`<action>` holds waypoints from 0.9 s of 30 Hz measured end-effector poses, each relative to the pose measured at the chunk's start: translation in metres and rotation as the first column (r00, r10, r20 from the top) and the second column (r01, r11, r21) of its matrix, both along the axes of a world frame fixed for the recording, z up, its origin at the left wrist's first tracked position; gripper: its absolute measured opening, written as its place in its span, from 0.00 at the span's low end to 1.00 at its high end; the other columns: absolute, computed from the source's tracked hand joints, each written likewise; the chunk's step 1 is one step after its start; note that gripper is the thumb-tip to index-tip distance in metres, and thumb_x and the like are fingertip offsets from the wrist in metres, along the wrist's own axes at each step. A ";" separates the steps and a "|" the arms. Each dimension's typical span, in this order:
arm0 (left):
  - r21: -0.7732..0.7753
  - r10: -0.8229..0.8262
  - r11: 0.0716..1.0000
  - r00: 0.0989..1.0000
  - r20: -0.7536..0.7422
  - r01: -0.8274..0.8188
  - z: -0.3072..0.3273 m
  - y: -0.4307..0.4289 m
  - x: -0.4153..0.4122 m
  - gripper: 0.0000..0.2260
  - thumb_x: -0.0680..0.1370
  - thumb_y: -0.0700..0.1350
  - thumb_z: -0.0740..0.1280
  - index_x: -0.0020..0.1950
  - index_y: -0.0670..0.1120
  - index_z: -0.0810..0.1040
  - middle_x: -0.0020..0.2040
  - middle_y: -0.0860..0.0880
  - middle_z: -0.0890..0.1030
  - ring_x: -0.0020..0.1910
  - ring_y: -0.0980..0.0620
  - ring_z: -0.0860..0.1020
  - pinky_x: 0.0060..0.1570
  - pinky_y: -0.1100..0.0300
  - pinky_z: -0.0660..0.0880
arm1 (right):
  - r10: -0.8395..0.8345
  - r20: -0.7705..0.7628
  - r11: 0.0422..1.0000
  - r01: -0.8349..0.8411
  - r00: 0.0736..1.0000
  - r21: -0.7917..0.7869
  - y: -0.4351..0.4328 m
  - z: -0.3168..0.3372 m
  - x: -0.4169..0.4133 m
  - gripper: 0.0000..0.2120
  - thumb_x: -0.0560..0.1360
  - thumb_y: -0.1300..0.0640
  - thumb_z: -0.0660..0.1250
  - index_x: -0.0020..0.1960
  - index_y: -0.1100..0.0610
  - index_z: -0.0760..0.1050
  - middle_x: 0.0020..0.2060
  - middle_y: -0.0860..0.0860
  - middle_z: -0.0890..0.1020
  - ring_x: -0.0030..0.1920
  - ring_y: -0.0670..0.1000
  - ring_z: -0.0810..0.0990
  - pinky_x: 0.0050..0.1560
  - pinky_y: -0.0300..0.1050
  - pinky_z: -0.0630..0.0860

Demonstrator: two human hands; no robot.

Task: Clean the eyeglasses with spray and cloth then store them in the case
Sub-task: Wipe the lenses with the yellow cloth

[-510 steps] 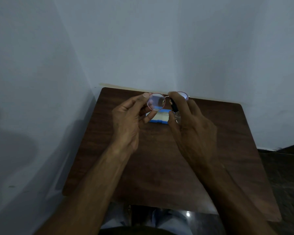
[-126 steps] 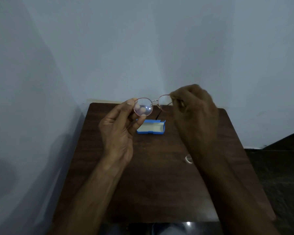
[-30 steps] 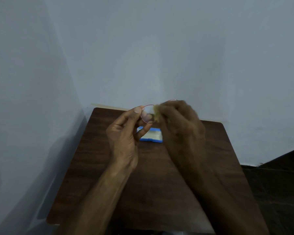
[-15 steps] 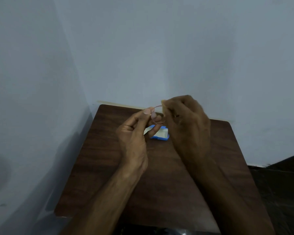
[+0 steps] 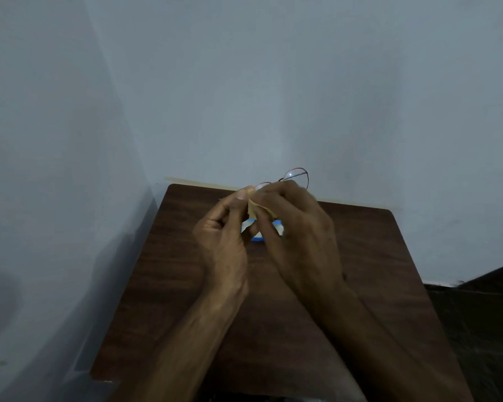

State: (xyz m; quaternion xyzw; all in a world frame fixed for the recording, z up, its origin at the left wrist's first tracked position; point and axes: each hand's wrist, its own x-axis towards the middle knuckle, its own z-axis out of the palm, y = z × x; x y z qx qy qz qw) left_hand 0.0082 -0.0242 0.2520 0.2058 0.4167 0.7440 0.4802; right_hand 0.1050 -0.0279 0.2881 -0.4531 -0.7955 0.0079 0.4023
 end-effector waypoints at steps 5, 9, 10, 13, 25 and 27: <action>-0.007 0.000 1.000 1.000 0.026 0.000 -0.001 0.000 0.004 0.07 0.82 0.40 0.69 0.53 0.42 0.88 0.49 0.41 0.88 0.50 0.44 0.86 0.43 0.58 0.83 | -0.143 -0.046 0.989 0.144 0.989 0.025 0.023 0.000 0.008 0.06 0.80 0.61 0.69 0.54 0.58 0.83 0.51 0.51 0.82 0.49 0.53 0.81 0.46 0.50 0.78; -0.007 0.005 1.000 1.000 0.017 -0.005 -0.004 0.002 -0.001 0.07 0.82 0.39 0.69 0.55 0.41 0.87 0.51 0.42 0.88 0.52 0.44 0.86 0.48 0.54 0.82 | -0.016 0.028 1.000 0.016 0.999 -0.002 -0.001 -0.008 -0.001 0.05 0.80 0.60 0.69 0.53 0.57 0.83 0.52 0.51 0.82 0.49 0.54 0.81 0.47 0.52 0.79; -0.006 0.003 1.000 1.000 0.025 -0.003 -0.005 0.003 -0.002 0.07 0.81 0.40 0.70 0.55 0.40 0.87 0.52 0.40 0.88 0.52 0.43 0.86 0.48 0.53 0.82 | -0.017 0.027 1.000 0.017 0.999 0.009 0.001 -0.010 0.003 0.06 0.80 0.59 0.68 0.53 0.57 0.83 0.51 0.51 0.83 0.49 0.54 0.81 0.47 0.52 0.79; -0.007 0.005 1.000 1.000 0.001 -0.005 -0.006 0.003 -0.001 0.06 0.80 0.40 0.72 0.53 0.41 0.88 0.48 0.40 0.87 0.50 0.41 0.86 0.48 0.51 0.83 | -0.140 -0.008 0.990 0.140 0.990 0.032 0.024 -0.009 0.018 0.05 0.80 0.60 0.69 0.52 0.58 0.84 0.50 0.52 0.83 0.47 0.54 0.80 0.44 0.53 0.78; -0.006 0.000 1.000 1.000 -0.016 0.000 0.001 0.001 -0.005 0.06 0.79 0.39 0.73 0.54 0.40 0.87 0.46 0.43 0.88 0.47 0.45 0.87 0.43 0.56 0.83 | -0.237 -0.010 0.971 0.237 0.972 0.022 0.027 -0.012 0.022 0.04 0.78 0.62 0.72 0.52 0.57 0.84 0.50 0.51 0.83 0.47 0.54 0.80 0.45 0.50 0.76; -0.024 0.001 1.000 1.000 0.004 -0.001 0.000 0.001 -0.006 0.07 0.78 0.40 0.73 0.54 0.40 0.87 0.48 0.42 0.88 0.48 0.44 0.87 0.44 0.56 0.84 | -0.170 0.051 0.985 0.169 0.984 0.018 0.020 -0.014 0.016 0.03 0.78 0.61 0.72 0.51 0.57 0.83 0.50 0.51 0.82 0.47 0.53 0.79 0.44 0.46 0.75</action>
